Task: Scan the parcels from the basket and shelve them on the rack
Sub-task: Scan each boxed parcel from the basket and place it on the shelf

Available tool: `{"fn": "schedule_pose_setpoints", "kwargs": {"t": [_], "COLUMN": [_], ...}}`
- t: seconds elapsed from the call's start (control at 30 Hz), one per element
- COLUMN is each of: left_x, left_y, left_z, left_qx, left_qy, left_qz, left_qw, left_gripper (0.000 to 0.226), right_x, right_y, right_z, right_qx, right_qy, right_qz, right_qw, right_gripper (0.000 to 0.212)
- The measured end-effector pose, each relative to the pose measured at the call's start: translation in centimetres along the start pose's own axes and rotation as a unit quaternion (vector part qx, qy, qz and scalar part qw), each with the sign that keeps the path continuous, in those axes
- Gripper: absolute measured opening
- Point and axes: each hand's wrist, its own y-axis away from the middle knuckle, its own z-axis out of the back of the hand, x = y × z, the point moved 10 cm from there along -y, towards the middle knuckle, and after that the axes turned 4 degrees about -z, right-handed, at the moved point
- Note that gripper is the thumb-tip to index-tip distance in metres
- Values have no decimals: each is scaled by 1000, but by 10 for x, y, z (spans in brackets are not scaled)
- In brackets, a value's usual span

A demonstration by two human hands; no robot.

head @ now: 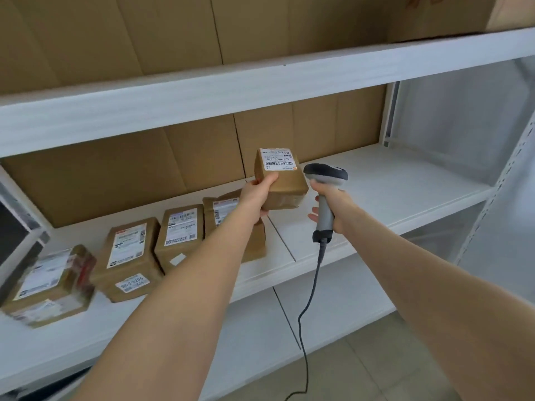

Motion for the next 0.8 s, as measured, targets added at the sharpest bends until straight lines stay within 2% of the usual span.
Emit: {"fn": "schedule_pose_setpoints", "kwargs": {"t": [0.1, 0.23, 0.37, 0.43, 0.6, 0.8], "left_x": [-6, -4, -1, -1, -11, -26], "left_y": [-10, -13, -14, -16, -19, -21], "left_z": [39, 65, 76, 82, 79, 22], "left_qx": [-20, 22, 38, 31, 28, 36], "left_qy": [4, -36, -74, -85, -63, -94], "left_qz": [26, 66, 82, 83, 60, 0], "left_qw": [999, 997, 993, 992, 996, 995], "left_gripper": [61, 64, 67, 64, 56, 39], "right_x": [-3, -6, -8, -7, 0, 13], "right_y": [-3, -10, -17, -19, -26, -50], "right_z": [-47, -84, -103, -108, -103, -48], "right_qx": [35, 39, 48, 37, 1, -86], "right_qy": [-23, -24, -47, -37, -58, -43], "right_qz": [4, 7, 14, 24, 48, 71], "right_qw": [999, 999, 998, 998, 997, 993], "right_gripper": [57, 56, 30, 25, 25, 29]}}
